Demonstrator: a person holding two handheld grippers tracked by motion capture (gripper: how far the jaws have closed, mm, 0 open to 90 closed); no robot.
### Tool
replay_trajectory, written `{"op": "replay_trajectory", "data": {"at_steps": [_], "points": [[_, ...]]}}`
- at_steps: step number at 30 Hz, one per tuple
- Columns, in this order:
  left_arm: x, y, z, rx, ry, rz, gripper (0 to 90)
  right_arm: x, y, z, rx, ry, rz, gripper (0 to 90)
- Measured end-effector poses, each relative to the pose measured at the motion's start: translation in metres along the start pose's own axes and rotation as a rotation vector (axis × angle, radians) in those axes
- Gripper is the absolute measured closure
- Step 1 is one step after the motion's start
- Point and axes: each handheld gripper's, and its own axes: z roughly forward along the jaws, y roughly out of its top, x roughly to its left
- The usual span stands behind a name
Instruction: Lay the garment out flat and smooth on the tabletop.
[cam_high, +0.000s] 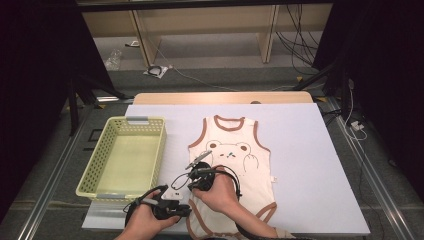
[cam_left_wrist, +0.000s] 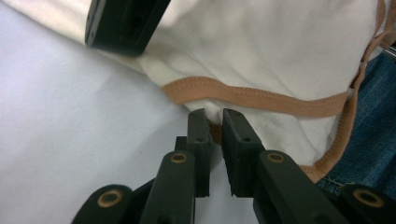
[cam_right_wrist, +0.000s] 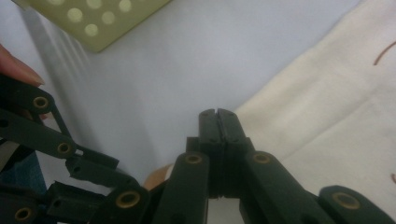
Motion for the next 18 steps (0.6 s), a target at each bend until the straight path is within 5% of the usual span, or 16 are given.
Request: {"op": "replay_trajectory", "data": {"at_steps": [18], "points": [[-0.007,0.008,-0.002,-0.076,-0.043,0.025,74.1,-0.025,-0.031,-0.018,0.008,-0.014,0.070,90.0]]}}
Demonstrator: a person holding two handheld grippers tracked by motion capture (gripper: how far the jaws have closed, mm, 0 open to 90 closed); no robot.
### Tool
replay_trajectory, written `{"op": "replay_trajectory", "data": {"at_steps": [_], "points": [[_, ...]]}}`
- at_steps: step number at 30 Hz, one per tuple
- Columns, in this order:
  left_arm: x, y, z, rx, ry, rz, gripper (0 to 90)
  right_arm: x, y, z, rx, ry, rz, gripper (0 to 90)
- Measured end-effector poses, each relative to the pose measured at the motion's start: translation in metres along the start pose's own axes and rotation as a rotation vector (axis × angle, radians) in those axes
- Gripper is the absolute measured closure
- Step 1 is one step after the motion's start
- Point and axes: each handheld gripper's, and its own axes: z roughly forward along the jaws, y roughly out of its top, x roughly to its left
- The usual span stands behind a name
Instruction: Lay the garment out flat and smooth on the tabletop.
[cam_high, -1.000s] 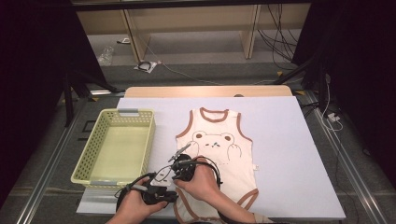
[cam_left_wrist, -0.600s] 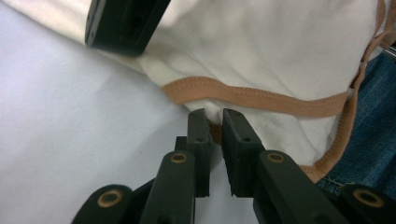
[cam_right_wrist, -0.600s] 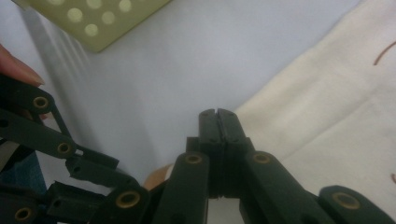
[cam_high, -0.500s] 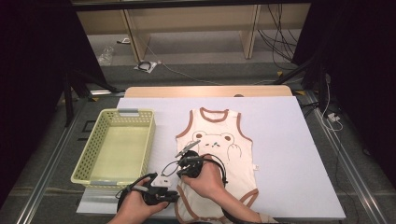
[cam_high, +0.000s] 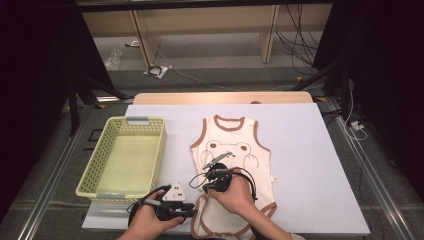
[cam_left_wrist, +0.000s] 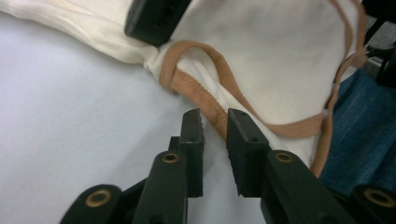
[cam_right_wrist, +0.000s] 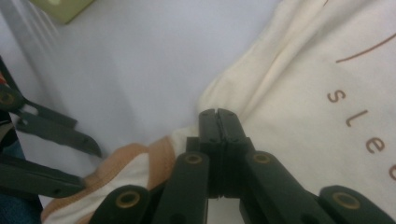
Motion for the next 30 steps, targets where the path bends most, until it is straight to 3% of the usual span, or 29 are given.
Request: {"op": "replay_trajectory", "data": {"at_steps": [6,11,14,19,30], "points": [[0.009,0.007,-0.005,-0.039,0.015,-0.045,66.7,-0.003,-0.005,0.000,-0.004,0.004,0.002,90.0],[0.019,0.014,0.001,-0.040,0.035,-0.069,68.6,-0.002,-0.005,0.000,0.009,0.001,-0.004,90.0],[0.024,0.018,0.009,-0.014,0.065,-0.034,72.7,-0.002,-0.006,0.000,0.008,-0.004,-0.014,90.0],[0.022,0.020,0.022,0.043,0.030,0.007,73.8,-0.002,-0.006,0.000,0.013,-0.006,-0.022,90.0],[0.018,0.025,0.030,0.058,0.037,0.084,74.4,-0.002,-0.006,0.000,0.016,-0.004,-0.020,90.0]]}}
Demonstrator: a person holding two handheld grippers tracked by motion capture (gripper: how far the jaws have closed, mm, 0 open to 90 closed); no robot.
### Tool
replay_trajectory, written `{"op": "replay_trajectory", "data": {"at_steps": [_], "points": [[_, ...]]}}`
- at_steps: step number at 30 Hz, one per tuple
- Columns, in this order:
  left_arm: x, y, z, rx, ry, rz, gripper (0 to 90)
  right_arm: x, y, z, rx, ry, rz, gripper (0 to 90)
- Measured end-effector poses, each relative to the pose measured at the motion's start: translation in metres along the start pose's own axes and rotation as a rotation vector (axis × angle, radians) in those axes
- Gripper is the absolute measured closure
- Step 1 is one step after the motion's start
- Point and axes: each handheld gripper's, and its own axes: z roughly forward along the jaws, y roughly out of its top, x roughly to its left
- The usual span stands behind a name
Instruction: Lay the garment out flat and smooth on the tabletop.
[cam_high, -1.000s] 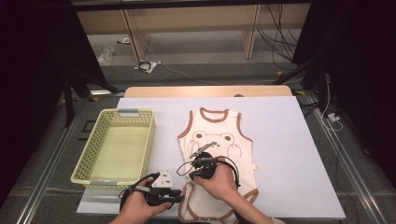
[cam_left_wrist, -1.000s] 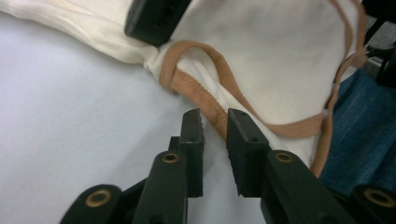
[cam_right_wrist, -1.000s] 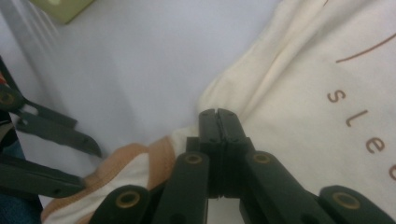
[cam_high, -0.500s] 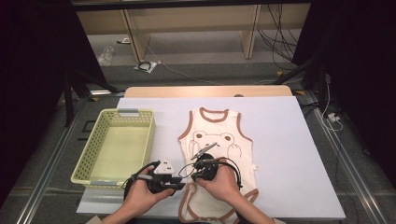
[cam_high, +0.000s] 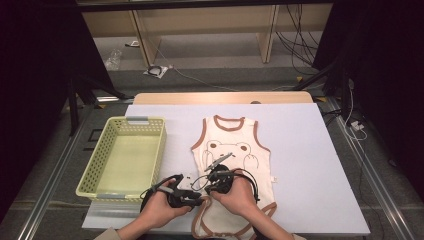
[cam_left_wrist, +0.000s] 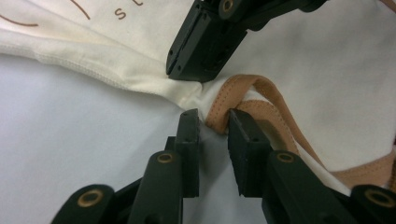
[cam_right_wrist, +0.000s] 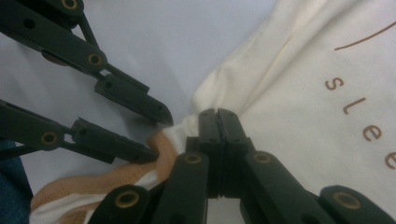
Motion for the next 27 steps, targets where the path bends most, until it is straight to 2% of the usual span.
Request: {"op": "replay_trajectory", "data": {"at_steps": [7,10,13,18,22,23,27], "points": [[-0.001,0.002,0.000,0.013,-0.013,0.012,84.6,0.000,0.000,0.000,0.002,-0.004,-0.004,89.9],[-0.001,0.001,-0.003,0.016,-0.003,0.003,87.8,0.001,0.000,0.000,0.002,-0.001,-0.003,88.9],[0.000,0.001,-0.009,0.023,0.009,0.002,88.4,0.002,0.000,0.000,-0.001,0.008,0.001,86.3],[-0.002,-0.003,-0.018,0.038,0.017,0.006,88.6,0.004,0.001,-0.001,-0.031,0.023,-0.003,76.0],[0.000,-0.009,-0.029,0.053,0.046,0.016,88.5,0.004,0.001,-0.007,-0.059,0.021,0.007,71.3],[0.000,-0.011,-0.031,0.041,0.051,-0.002,88.6,0.003,0.001,-0.009,-0.064,0.018,0.008,71.1],[0.006,-0.019,-0.039,0.049,0.067,-0.017,88.5,-0.004,-0.006,-0.019,-0.081,0.001,0.015,70.4]]}}
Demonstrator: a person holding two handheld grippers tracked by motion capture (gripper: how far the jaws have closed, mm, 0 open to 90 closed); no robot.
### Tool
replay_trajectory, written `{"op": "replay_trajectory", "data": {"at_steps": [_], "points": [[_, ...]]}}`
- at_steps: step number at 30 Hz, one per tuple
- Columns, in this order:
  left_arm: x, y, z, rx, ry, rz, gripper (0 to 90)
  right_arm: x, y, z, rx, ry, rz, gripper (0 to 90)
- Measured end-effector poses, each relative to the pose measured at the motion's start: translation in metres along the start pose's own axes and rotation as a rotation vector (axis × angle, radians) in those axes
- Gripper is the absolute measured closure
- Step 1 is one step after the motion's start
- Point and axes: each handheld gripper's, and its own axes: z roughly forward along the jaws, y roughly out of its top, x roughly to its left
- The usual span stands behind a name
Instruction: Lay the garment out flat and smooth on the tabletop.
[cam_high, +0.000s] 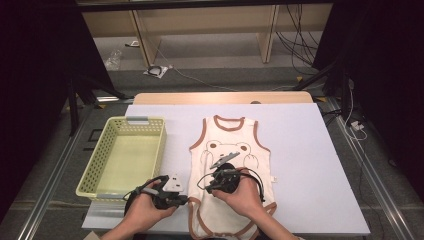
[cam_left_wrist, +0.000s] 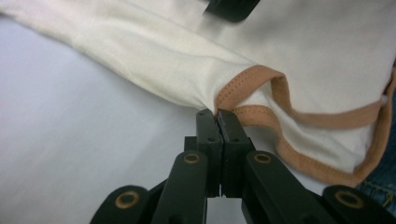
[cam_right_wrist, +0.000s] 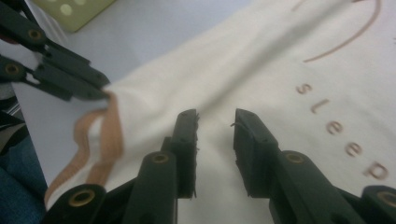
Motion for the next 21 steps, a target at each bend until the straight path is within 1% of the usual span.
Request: {"op": "replay_trajectory", "data": {"at_steps": [2,5,6,8,10,11,13,15,17,19,20,21], "points": [[0.002,-0.004,-0.002,0.002,0.007,-0.010,88.5,-0.004,-0.004,-0.006,-0.013,-0.010,0.014,70.0],[0.006,-0.010,-0.005,0.012,0.021,-0.013,88.5,-0.011,-0.011,-0.017,-0.025,-0.026,0.029,69.2],[0.006,-0.011,-0.005,0.017,0.024,-0.016,88.5,-0.015,-0.014,-0.022,-0.037,-0.035,0.042,69.0],[0.007,-0.013,-0.004,0.027,0.031,-0.016,88.4,-0.020,-0.020,-0.031,-0.041,-0.043,0.063,68.4],[0.006,-0.014,-0.002,0.036,0.036,-0.009,88.4,-0.027,-0.027,-0.039,-0.047,-0.058,0.078,68.1],[0.004,-0.013,-0.002,0.046,0.051,0.006,88.4,-0.030,-0.030,-0.044,-0.051,-0.069,0.091,68.1],[0.001,-0.012,-0.002,0.046,0.061,0.021,88.4,-0.036,-0.039,-0.055,-0.056,-0.096,0.108,68.1],[0.001,-0.012,-0.001,0.047,0.063,0.019,88.4,-0.044,-0.048,-0.066,-0.071,-0.115,0.137,68.3],[0.001,-0.013,-0.001,0.051,0.072,0.014,88.4,-0.052,-0.059,-0.078,-0.075,-0.152,0.164,69.0],[0.001,-0.013,0.000,0.052,0.072,0.005,88.3,-0.060,-0.070,-0.089,-0.072,-0.176,0.206,69.4],[0.001,-0.013,0.000,0.052,0.071,0.001,88.3,-0.064,-0.076,-0.094,-0.065,-0.179,0.229,69.7],[0.001,-0.013,0.000,0.051,0.071,0.001,88.3,-0.067,-0.082,-0.098,-0.050,-0.188,0.241,69.8]]}}
